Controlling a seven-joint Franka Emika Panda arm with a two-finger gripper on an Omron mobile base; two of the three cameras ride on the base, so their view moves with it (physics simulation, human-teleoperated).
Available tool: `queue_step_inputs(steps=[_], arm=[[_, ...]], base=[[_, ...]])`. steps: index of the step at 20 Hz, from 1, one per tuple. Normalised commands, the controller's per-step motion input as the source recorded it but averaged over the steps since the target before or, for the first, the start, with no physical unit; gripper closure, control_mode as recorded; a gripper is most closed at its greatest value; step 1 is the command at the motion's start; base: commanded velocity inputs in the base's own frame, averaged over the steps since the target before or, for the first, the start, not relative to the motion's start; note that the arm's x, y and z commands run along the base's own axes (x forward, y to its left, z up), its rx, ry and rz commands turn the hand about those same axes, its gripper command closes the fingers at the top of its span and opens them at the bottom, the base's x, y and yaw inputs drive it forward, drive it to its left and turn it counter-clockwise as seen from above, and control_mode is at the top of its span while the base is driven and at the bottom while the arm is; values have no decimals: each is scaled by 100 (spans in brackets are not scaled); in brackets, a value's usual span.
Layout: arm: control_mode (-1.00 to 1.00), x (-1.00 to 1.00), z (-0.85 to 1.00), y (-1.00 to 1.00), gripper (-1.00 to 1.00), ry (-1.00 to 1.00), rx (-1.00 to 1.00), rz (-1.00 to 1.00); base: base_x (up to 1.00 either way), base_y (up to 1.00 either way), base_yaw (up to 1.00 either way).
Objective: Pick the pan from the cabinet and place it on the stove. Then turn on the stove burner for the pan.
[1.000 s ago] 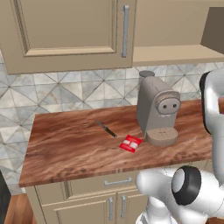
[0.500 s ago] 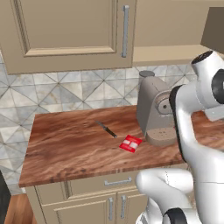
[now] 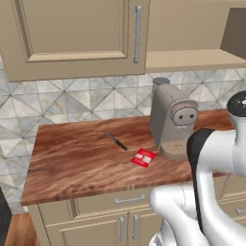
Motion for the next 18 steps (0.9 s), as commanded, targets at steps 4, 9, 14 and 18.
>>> queue_step_inputs(steps=[4,9,14,18], arm=[[-100,-17,22,83,-100,-45,-5,12],[-100,0,36,77,-100,-31,-5,12],[-100,7,38,72,-100,-20,-4,14],[-100,21,32,40,-100,-24,-10,23]], base=[[0,0,0],[0,0,0],[0,0,0],[0,0,0]])
